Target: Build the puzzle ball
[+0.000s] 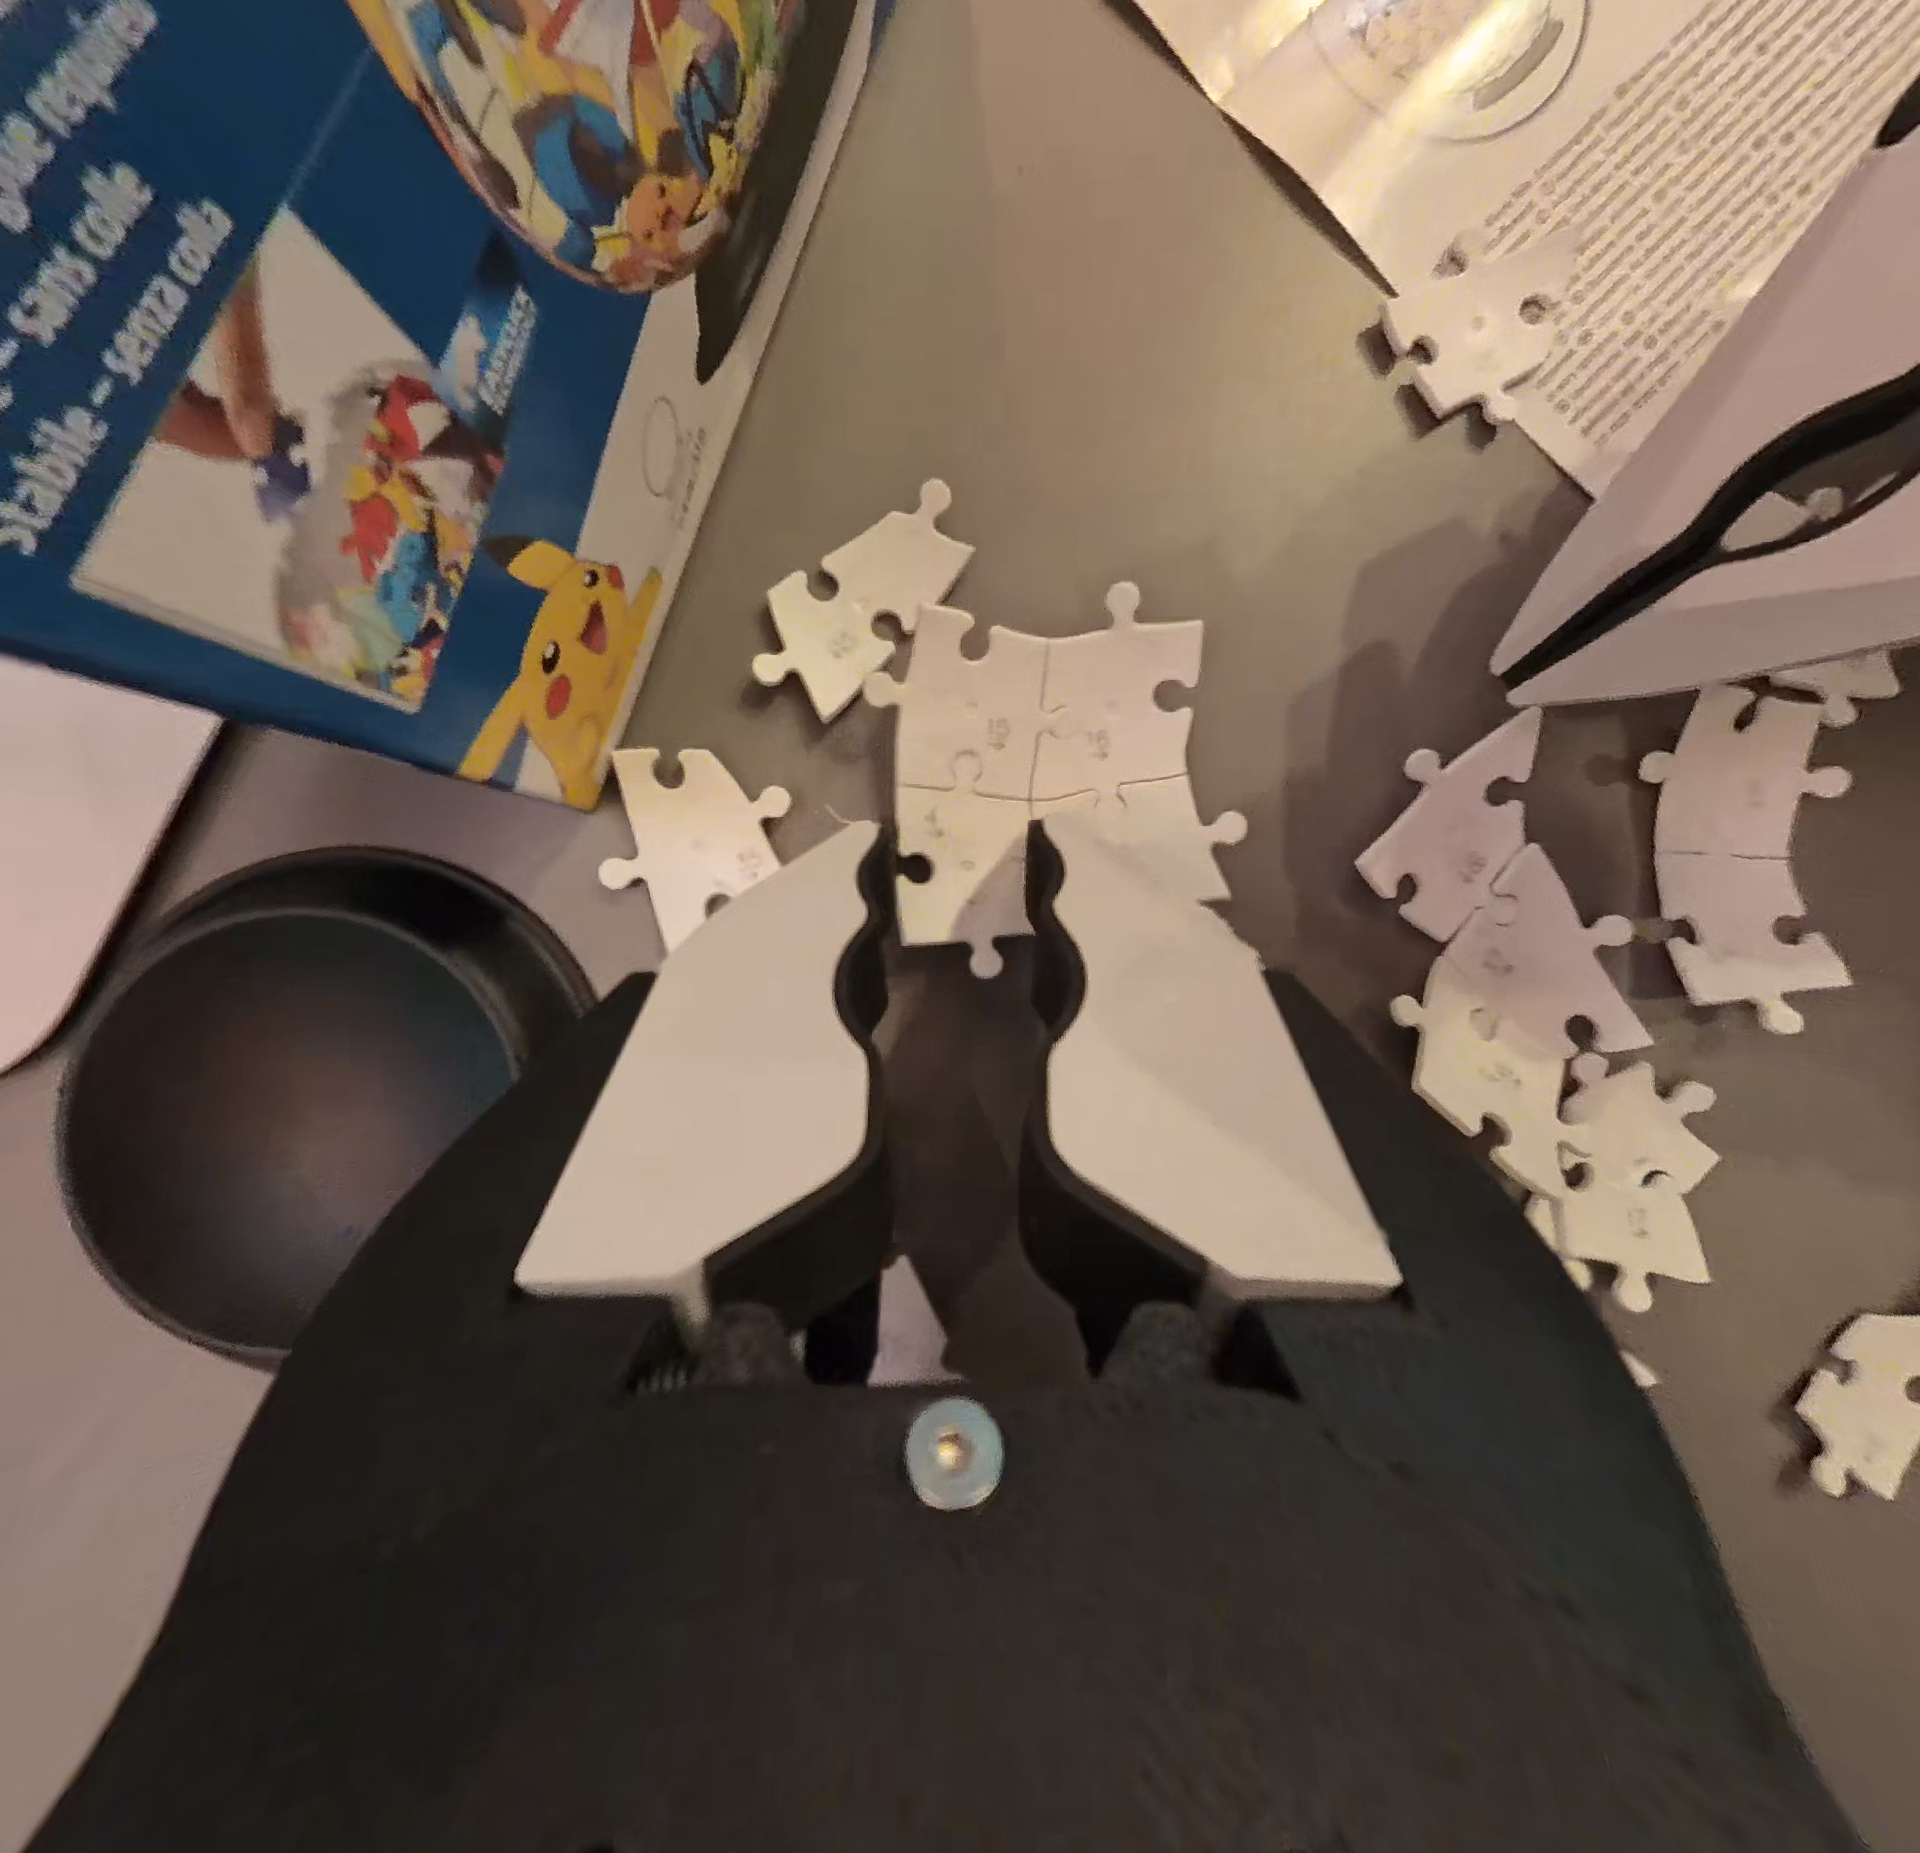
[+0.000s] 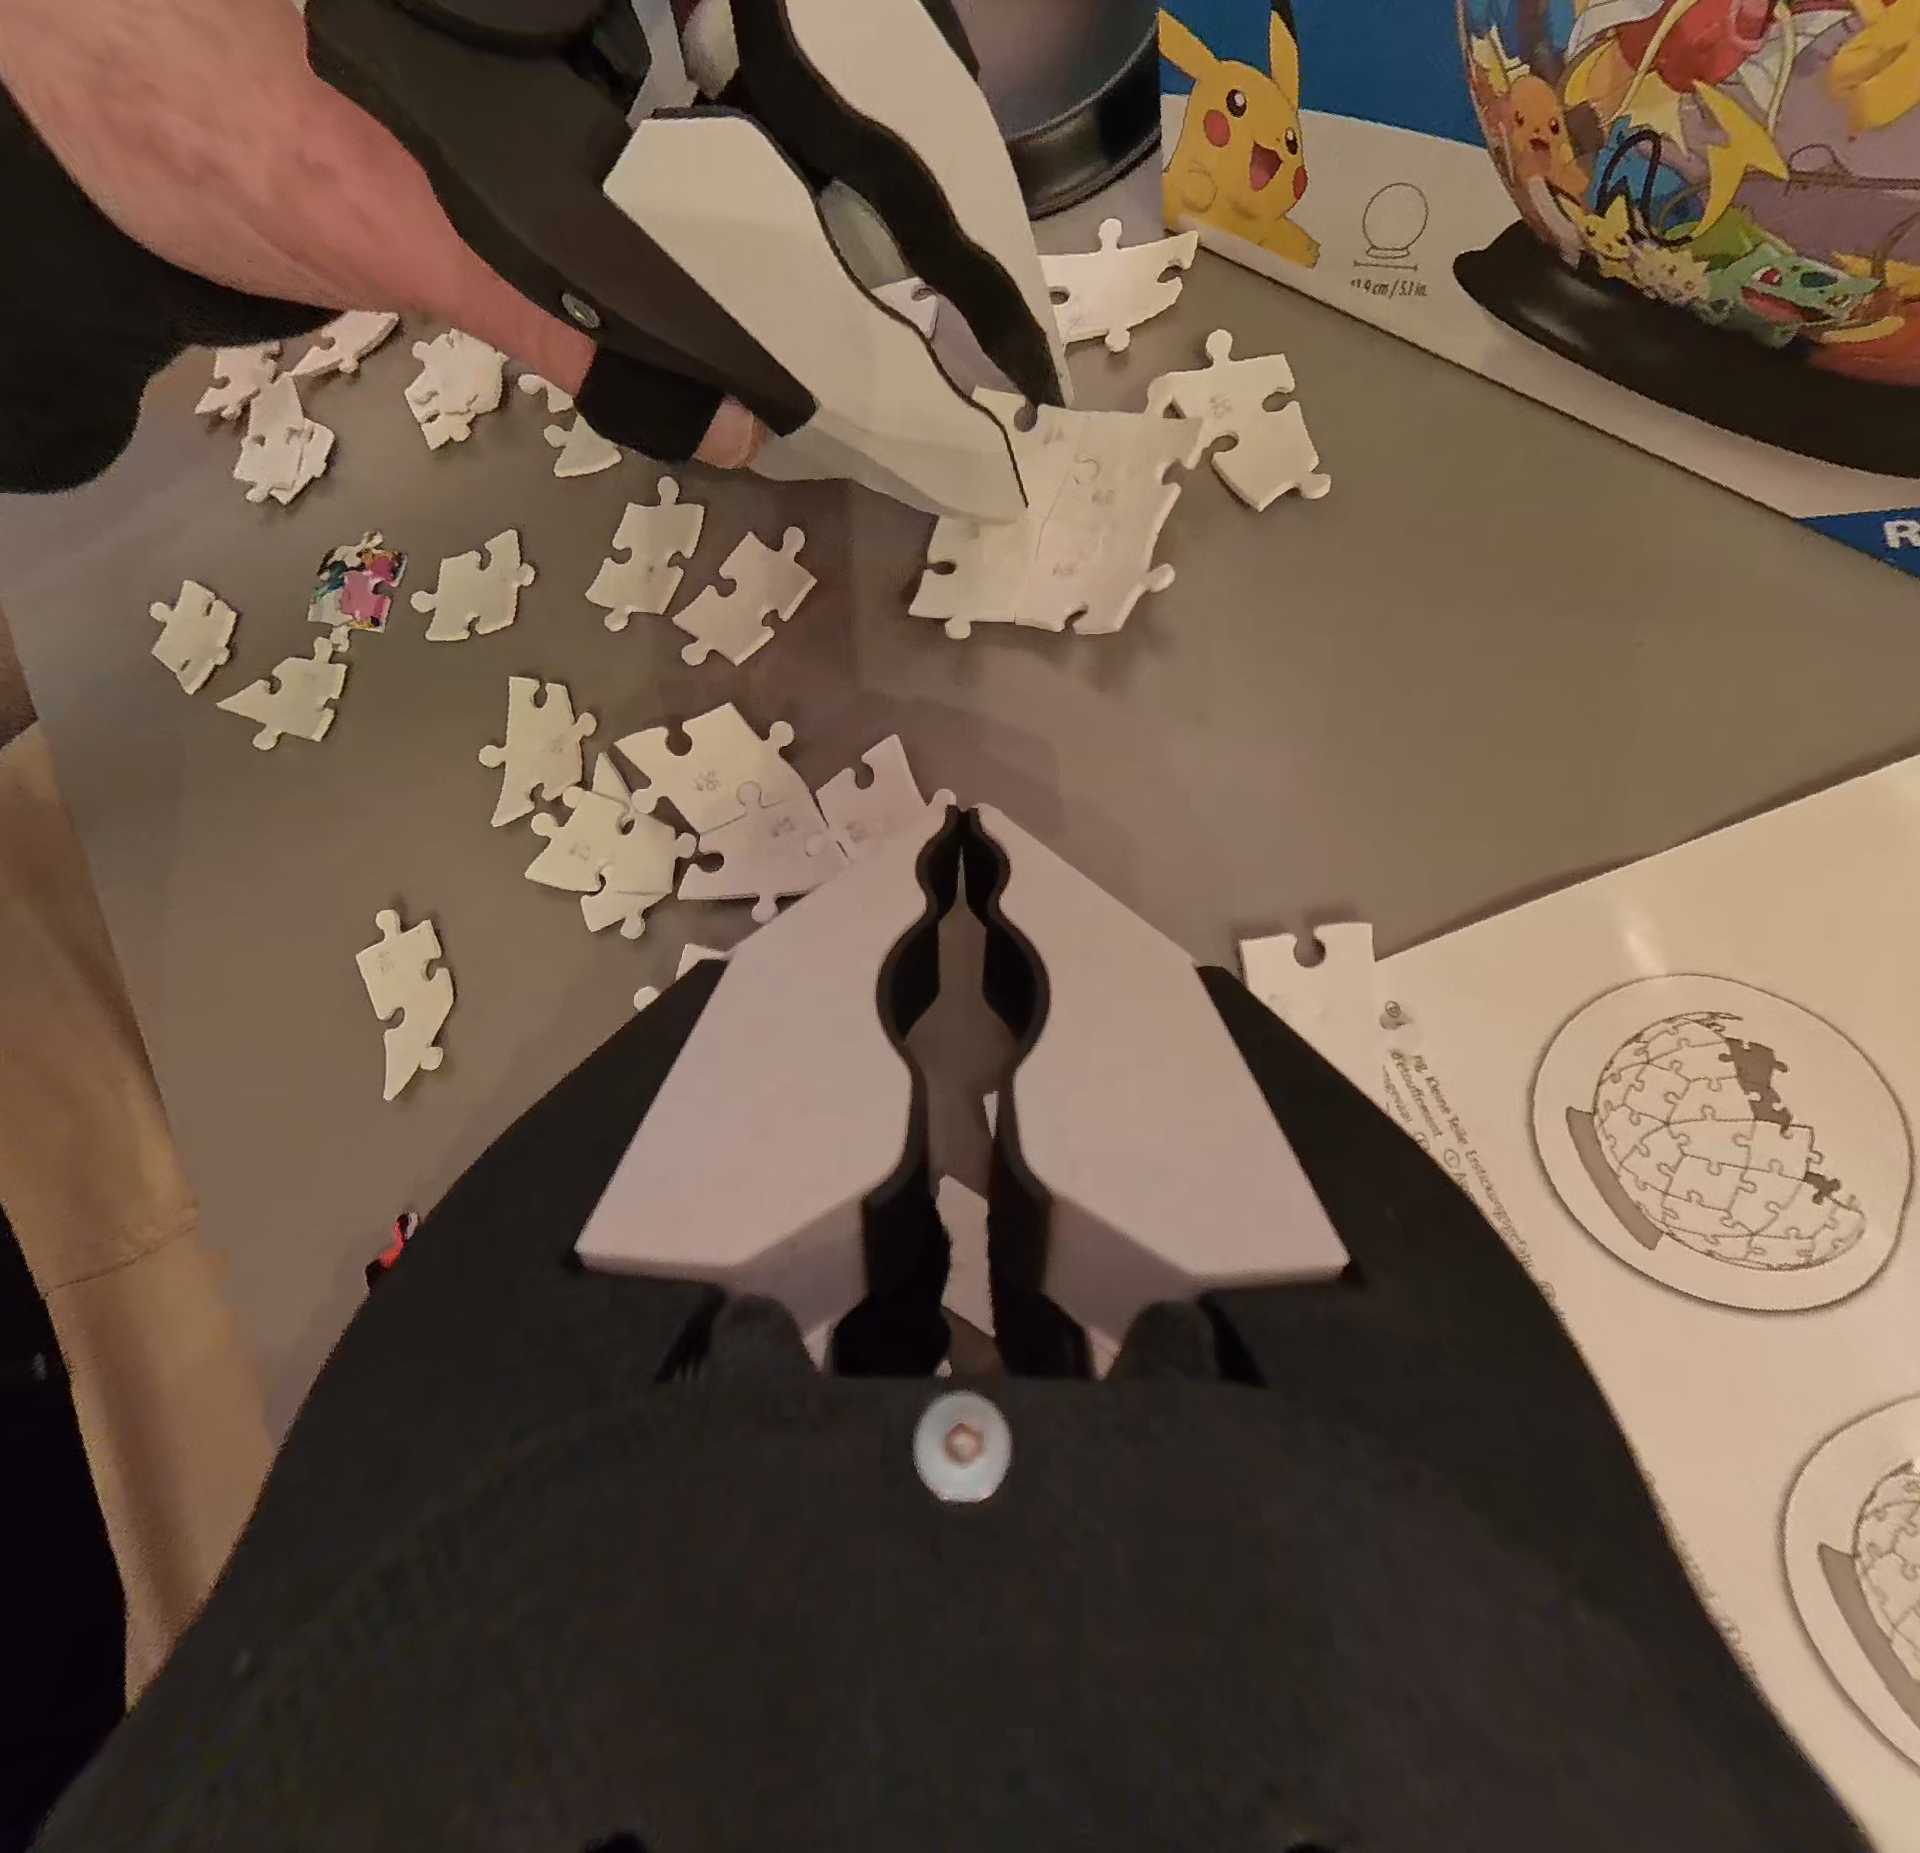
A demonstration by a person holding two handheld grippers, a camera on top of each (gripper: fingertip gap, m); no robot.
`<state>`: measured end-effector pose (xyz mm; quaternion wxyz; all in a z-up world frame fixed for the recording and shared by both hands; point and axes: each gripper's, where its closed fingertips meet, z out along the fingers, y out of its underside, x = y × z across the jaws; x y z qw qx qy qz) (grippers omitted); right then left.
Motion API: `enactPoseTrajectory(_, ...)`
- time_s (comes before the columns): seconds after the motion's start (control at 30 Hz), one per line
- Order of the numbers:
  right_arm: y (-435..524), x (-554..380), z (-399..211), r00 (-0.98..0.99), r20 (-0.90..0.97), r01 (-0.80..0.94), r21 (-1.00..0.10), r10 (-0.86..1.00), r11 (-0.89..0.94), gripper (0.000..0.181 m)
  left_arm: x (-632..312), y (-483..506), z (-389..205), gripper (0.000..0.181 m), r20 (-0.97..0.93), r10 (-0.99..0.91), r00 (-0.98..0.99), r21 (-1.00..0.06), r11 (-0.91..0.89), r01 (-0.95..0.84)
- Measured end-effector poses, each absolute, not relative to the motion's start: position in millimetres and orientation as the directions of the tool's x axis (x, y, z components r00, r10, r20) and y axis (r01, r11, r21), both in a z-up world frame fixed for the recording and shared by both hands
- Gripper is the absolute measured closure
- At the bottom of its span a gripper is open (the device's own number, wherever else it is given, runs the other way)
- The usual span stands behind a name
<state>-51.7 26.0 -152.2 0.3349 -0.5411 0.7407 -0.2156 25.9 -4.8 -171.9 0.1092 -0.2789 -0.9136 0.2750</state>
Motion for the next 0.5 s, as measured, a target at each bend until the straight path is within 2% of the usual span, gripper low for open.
enactPoseTrajectory(0.2,16,-49,-150,-0.225,-0.340,-0.611,-0.680,-0.913,0.404,0.181,22,-1,-170,0.169,0.090,0.543,-0.835,-0.598,0.699,0.391)
enactPoseTrajectory(0.33,8,-39,-148,-0.248,-0.448,-0.570,-0.650,-0.859,0.503,0.163,19,3,-165,0.174,0.115,0.538,-0.835,-0.634,0.687,0.355)
enactPoseTrajectory(0.5,0,-30,-153,-0.273,-0.500,-0.554,-0.617,-0.822,0.559,0.163,13,7,-157,0.176,0.147,0.545,-0.826,-0.694,0.652,0.306)
